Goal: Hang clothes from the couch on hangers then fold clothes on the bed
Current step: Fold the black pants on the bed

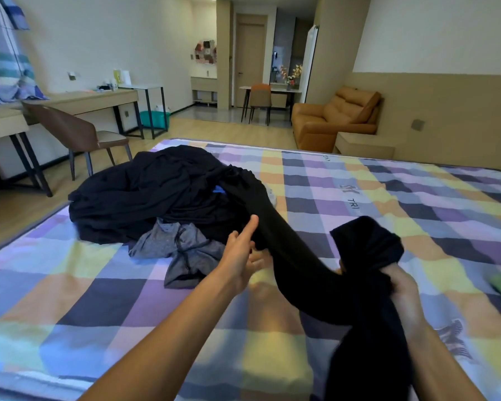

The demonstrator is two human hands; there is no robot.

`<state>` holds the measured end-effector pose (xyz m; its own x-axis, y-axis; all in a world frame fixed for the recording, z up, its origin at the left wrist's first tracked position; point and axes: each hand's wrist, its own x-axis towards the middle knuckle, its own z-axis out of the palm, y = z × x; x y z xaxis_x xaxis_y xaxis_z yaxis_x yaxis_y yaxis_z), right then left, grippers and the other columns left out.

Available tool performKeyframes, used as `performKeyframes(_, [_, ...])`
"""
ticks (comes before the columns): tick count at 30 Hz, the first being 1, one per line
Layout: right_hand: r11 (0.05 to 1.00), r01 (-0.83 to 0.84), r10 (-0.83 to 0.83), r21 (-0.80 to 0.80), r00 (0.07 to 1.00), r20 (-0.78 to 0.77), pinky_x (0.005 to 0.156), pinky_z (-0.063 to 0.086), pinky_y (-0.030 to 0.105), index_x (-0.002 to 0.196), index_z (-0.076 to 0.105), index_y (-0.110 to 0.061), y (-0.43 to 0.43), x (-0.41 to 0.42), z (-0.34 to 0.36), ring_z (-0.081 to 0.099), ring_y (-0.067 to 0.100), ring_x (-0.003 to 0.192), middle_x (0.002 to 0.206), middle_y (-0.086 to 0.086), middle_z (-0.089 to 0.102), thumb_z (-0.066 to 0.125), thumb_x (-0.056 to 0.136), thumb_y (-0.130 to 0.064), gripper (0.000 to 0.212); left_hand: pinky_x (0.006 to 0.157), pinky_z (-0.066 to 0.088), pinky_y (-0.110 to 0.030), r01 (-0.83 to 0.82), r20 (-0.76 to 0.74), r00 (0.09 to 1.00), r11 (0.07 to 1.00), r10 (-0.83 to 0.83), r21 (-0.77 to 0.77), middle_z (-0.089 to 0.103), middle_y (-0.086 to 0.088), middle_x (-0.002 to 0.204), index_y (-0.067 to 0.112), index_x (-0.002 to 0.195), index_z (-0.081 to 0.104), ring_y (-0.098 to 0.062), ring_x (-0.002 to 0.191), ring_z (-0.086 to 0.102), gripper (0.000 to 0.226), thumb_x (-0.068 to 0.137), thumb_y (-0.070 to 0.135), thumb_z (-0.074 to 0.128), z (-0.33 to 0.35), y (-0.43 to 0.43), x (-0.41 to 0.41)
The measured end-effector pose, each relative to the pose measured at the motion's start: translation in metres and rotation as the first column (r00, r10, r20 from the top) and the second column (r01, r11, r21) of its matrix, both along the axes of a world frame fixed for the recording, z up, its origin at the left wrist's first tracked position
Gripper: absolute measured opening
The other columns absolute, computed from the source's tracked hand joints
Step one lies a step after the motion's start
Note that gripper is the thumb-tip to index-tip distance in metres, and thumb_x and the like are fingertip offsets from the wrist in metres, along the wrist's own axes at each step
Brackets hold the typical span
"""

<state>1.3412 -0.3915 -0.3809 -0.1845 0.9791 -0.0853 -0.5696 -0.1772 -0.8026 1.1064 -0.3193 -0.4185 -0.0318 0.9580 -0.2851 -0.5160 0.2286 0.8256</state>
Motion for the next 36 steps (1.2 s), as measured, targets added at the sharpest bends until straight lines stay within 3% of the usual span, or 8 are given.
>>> performKeyframes(3, [0.997, -0.051, 0.054, -0.055, 0.997, 0.058, 0.05, 0.053, 0.02, 0.06, 0.07, -0.001, -0.005, 0.006, 0.004, 0.064, 0.018, 0.053, 0.065, 0.014, 0.062, 0.1, 0.002, -0.025, 0.07, 0.088, 0.056, -0.035, -0.043, -0.056, 0.997, 0.998, 0.045, 0.053, 0.058, -0.015, 0.14, 0.009, 0.152, 0.04, -0.024, 0.11, 0.065, 0.065, 0.093, 0.004, 0.067, 0.013, 0.008, 0.022])
performKeyframes(8, [0.952, 0.298, -0.268, -0.068, 0.922, 0.281, 0.064, 0.058, 0.03, 0.118, 0.067, -0.004, 0.027, 0.021, -0.007, 0.074, 0.02, 0.084, 0.095, 0.01, 0.078, 0.067, 0.095, -0.023, 0.03, 0.07, 0.054, -0.024, 0.242, -0.425, 0.9, 0.919, -0.093, 0.312, 0.074, -0.006, 0.091, 0.018, 0.09, 0.08, -0.02, 0.082, 0.068, 0.051, 0.084, -0.015, 0.041, 0.048, -0.031, 0.047])
performKeyframes(14, [0.955, -0.121, 0.134, -0.27, 0.99, 0.031, 0.104, 0.052, 0.041, 0.115, 0.077, -0.01, 0.039, -0.011, -0.021, 0.07, 0.025, 0.111, 0.122, 0.017, 0.071, 0.056, 0.096, -0.051, 0.05, 0.06, 0.036, -0.009, 0.914, -0.876, 0.333, 0.348, -0.35, 0.208, 0.061, -0.004, 0.074, -0.005, 0.089, 0.073, 0.005, 0.058, 0.052, 0.038, 0.072, -0.017, 0.041, 0.065, -0.1, 0.069])
performKeyframes(19, [0.97, -0.199, 0.244, -0.142, 0.788, 0.565, 0.083, 0.058, 0.036, 0.116, 0.066, -0.007, 0.044, -0.043, -0.042, 0.074, 0.026, 0.094, 0.101, 0.013, 0.076, 0.074, 0.084, -0.003, 0.034, 0.069, 0.044, -0.017, 0.867, -0.946, 0.155, 0.499, -0.286, -0.009, 0.066, 0.001, 0.099, 0.018, 0.103, 0.067, 0.001, 0.071, 0.057, 0.025, 0.087, 0.002, 0.056, 0.032, -0.094, 0.046])
performKeyframes(23, [0.97, -0.242, 0.145, 0.026, 0.661, 0.737, 0.058, 0.048, 0.023, 0.09, 0.067, -0.008, 0.035, -0.046, -0.043, 0.063, 0.014, 0.065, 0.071, 0.003, 0.067, 0.062, 0.076, 0.015, 0.027, 0.059, 0.047, -0.025, 0.634, -0.835, 0.453, 0.771, -0.313, 0.055, 0.073, -0.02, 0.087, 0.013, 0.097, 0.057, -0.017, 0.059, 0.058, 0.005, 0.098, 0.014, 0.061, 0.027, -0.078, 0.016])
performKeyframes(26, [0.896, -0.41, 0.139, 0.172, 0.626, 0.767, 0.061, 0.047, 0.023, 0.098, 0.068, -0.007, 0.017, -0.047, -0.038, 0.064, 0.01, 0.069, 0.077, -0.001, 0.068, 0.059, 0.07, 0.02, 0.04, 0.079, 0.053, -0.034, 0.216, -0.835, 0.549, 0.969, -0.019, 0.121, 0.068, -0.005, 0.102, 0.014, 0.109, 0.056, -0.015, 0.087, 0.064, 0.03, 0.096, 0.04, 0.065, 0.014, -0.047, -0.005])
performKeyframes(29, [0.733, -0.645, 0.165, 0.215, 0.476, 0.864, 0.071, 0.048, 0.031, 0.099, 0.066, -0.009, 0.0, -0.051, -0.036, 0.065, 0.014, 0.081, 0.087, 0.002, 0.07, 0.059, 0.073, 0.015, 0.036, 0.094, 0.053, -0.036, 0.185, -0.697, 0.695, 0.981, -0.177, -0.064, 0.058, 0.003, 0.124, 0.022, 0.134, 0.041, -0.016, 0.109, 0.063, 0.075, 0.081, 0.065, 0.072, 0.002, -0.026, -0.011])
performKeyframes(36, [0.708, -0.69, 0.122, 0.153, 0.332, 0.935, 0.083, 0.053, 0.035, 0.099, 0.066, -0.02, 0.003, -0.029, -0.031, 0.067, 0.01, 0.091, 0.094, -0.006, 0.07, 0.068, 0.074, 0.0, 0.032, 0.082, 0.056, -0.036, 0.189, -0.637, 0.728, 0.967, -0.253, -0.168, 0.07, -0.017, 0.11, 0.004, 0.115, 0.066, -0.028, 0.092, 0.07, 0.027, 0.09, -0.004, 0.06, -0.015, -0.013, -0.008])
